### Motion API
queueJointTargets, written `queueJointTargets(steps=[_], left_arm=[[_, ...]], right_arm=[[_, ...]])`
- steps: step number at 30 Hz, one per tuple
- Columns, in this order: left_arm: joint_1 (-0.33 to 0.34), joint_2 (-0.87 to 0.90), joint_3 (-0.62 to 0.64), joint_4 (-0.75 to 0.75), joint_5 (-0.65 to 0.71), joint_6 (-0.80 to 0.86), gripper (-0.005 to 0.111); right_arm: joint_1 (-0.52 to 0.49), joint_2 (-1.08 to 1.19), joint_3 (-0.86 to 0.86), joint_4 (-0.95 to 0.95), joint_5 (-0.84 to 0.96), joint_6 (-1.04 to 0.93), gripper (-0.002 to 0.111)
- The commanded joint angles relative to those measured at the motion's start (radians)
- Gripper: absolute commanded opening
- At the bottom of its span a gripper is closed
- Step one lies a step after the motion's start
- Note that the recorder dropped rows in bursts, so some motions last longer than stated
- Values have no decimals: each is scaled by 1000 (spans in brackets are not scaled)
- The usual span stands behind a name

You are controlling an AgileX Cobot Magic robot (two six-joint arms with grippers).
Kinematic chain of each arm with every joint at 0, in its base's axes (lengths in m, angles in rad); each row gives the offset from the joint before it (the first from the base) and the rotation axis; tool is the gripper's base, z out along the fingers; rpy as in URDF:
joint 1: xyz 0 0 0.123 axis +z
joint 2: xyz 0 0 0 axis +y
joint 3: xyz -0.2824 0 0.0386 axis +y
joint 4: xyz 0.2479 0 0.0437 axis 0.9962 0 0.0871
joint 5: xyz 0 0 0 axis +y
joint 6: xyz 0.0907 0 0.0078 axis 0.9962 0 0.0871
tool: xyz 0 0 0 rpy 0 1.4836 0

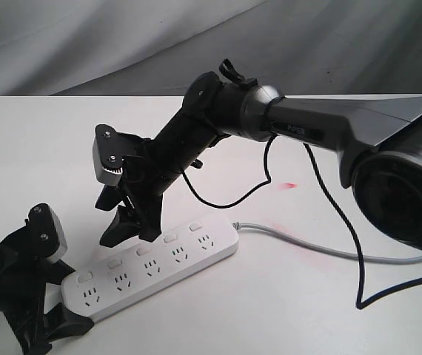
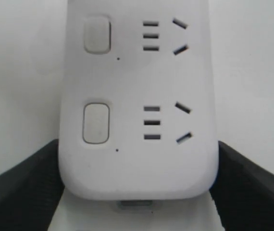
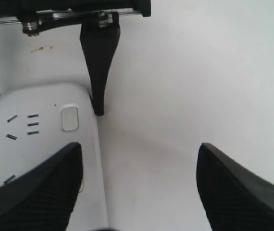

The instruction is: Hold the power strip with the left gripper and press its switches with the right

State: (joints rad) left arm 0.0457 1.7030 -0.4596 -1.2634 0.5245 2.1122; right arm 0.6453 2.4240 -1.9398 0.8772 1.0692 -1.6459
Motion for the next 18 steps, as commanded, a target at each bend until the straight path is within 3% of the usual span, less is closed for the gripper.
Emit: queueJointTargets(steps=[1,18], left_arm=[[-4,21,11,19,-24,-19,65],[-4,21,11,19,-24,-19,65]], right_arm=[[4,13,1,-3,16,3,62],[23,40,1,23,16,-2,62]])
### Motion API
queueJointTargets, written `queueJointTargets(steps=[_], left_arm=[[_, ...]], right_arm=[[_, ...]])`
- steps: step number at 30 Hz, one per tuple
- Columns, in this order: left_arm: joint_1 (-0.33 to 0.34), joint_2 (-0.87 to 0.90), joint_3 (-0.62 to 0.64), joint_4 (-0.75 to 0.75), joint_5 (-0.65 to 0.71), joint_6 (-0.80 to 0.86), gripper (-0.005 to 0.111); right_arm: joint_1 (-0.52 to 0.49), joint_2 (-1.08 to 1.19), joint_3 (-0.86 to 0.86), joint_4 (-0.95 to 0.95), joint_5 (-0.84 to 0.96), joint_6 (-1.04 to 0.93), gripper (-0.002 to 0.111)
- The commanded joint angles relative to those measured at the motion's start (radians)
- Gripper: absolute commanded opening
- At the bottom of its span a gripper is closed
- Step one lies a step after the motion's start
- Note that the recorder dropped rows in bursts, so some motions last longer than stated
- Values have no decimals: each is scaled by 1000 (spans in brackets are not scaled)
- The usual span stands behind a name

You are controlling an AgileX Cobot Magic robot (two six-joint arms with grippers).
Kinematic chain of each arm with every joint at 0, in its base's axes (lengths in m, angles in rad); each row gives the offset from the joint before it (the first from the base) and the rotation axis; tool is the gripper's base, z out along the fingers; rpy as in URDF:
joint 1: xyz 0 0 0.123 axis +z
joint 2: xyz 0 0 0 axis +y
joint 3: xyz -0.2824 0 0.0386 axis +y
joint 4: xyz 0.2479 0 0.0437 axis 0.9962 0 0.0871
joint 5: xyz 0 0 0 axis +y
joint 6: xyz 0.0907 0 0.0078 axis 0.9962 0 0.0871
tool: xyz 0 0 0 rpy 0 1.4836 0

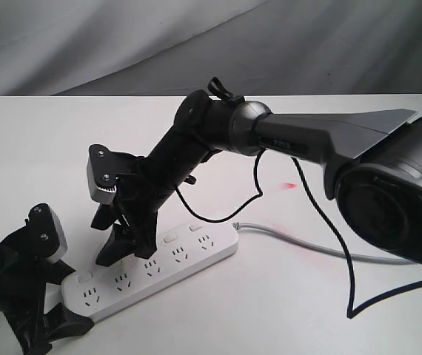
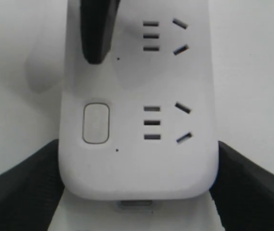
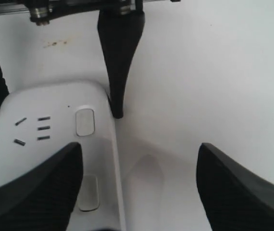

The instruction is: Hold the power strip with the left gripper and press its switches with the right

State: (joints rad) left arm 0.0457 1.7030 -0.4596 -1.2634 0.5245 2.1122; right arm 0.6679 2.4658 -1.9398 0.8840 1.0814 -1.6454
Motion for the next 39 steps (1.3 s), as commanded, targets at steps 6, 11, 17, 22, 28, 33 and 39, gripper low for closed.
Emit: queueJointTargets(steps=[6,11,17,22,28,33,39], left_arm=[[-4,21,11,19,-24,-19,65],[-4,21,11,19,-24,-19,65],[-4,21,11,19,-24,-19,65],[-4,21,11,19,-24,-19,65],[-4,21,11,19,-24,-19,65],[-4,21,11,19,-24,-19,65],[-4,21,11,19,-24,-19,65]], right_arm=[[0,-51,-5,16,-9,-7,62],[0,-64,0,8,-9,-7,62],[0,14,24,-36,-42,-7,62],[-5,-25,18,-54,-53,-2,62],[-5,-65,20,-41,-51,-2,62],[-1,5,37,-91,-49,-2,62],[-5,-53,35,-48,-50,10,62]])
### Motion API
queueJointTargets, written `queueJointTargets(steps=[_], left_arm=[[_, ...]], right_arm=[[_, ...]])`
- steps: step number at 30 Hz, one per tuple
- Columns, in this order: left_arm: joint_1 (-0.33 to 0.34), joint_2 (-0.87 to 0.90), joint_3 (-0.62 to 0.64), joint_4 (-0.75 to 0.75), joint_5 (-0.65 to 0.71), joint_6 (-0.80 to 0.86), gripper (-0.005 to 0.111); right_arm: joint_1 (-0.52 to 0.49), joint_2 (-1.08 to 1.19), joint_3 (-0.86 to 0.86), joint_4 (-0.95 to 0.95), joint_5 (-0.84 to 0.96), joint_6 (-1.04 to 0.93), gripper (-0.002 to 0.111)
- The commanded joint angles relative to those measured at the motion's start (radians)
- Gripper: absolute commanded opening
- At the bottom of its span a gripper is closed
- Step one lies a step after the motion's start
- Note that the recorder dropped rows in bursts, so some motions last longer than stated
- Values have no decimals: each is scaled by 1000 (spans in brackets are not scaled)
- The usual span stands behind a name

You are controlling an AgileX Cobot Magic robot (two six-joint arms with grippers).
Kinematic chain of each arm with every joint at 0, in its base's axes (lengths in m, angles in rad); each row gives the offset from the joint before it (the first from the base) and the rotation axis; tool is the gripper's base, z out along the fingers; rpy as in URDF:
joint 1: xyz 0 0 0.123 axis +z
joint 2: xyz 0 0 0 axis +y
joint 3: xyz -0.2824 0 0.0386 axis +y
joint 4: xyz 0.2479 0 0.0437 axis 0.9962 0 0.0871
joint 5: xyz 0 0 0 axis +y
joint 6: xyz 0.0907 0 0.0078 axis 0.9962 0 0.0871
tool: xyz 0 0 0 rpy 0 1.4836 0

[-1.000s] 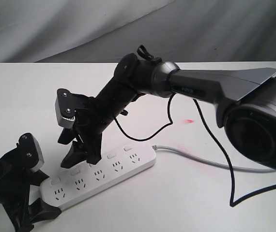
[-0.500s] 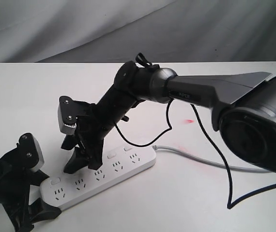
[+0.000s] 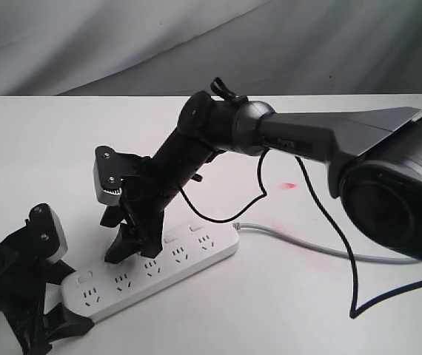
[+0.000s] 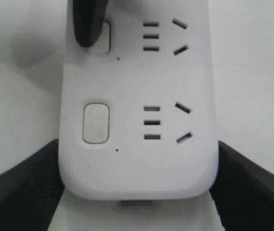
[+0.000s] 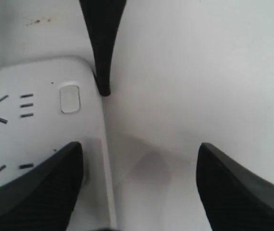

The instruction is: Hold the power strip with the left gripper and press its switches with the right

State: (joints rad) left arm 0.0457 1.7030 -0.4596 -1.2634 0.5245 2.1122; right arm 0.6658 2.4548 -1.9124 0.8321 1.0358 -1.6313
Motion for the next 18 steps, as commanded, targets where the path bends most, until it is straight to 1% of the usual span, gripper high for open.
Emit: queueJointTargets(steps=[1,6,12,18], left_arm=[[-4,21,11,19,-24,-19,65],[-4,21,11,19,-24,-19,65],[-4,21,11,19,-24,-19,65],[-4,21,11,19,-24,-19,65]], right_arm=[[-3,-60,8,12,-4,-5,62],[-17,-111,8,17,2,-5,62],[-57,-111,8,-84,50,72,62],[-79,-109,8,-53,52,74,62]])
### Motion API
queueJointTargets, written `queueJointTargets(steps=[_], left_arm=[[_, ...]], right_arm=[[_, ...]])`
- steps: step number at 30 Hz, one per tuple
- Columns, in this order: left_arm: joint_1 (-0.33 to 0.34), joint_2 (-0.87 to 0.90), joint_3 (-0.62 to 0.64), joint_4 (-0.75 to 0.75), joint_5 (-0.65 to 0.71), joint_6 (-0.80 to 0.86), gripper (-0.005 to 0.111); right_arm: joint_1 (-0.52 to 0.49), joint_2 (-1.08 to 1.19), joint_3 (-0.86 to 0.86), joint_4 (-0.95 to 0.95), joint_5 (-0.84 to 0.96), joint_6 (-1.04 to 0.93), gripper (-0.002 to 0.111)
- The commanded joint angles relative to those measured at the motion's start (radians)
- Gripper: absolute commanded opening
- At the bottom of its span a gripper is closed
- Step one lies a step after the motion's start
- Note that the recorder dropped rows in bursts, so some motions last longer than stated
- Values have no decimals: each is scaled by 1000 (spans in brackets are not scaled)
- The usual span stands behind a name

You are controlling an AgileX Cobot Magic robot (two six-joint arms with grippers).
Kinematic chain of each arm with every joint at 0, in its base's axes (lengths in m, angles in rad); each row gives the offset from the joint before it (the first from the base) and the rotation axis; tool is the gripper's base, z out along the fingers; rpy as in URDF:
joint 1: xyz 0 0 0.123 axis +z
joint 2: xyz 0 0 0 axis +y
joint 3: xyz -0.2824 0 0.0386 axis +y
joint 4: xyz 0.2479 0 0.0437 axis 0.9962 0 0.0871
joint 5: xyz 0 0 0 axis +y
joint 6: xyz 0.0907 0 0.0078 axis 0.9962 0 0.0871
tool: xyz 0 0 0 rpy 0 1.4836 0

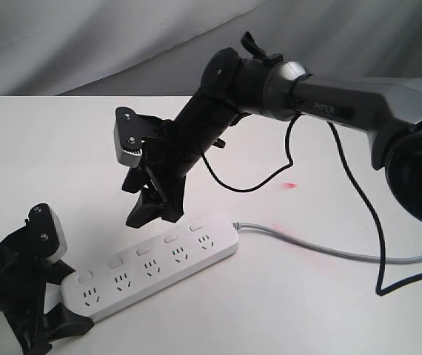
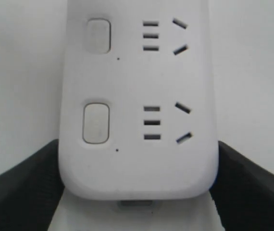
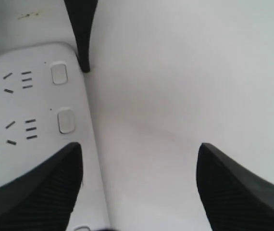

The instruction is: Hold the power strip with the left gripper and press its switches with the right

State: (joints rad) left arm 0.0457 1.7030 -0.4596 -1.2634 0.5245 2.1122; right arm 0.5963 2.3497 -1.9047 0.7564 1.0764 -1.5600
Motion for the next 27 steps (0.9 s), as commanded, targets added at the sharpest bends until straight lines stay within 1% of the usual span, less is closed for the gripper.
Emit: queueJointTargets(steps=[1,8,14,17,27], left_arm=[[-4,21,11,19,-24,-19,65],[-4,21,11,19,-24,-19,65],[-4,21,11,19,-24,-19,65],[-4,21,11,19,-24,-19,65],[-4,21,11,19,-24,-19,65]], right_arm=[[-9,-1,2,30,11,-3,62],[9,62,2,47,11,-12,62],[9,65,2,38,14,-12,62],[9,65,2,-14,12,-12,61],[11,65,2,-3,27,-9,59]])
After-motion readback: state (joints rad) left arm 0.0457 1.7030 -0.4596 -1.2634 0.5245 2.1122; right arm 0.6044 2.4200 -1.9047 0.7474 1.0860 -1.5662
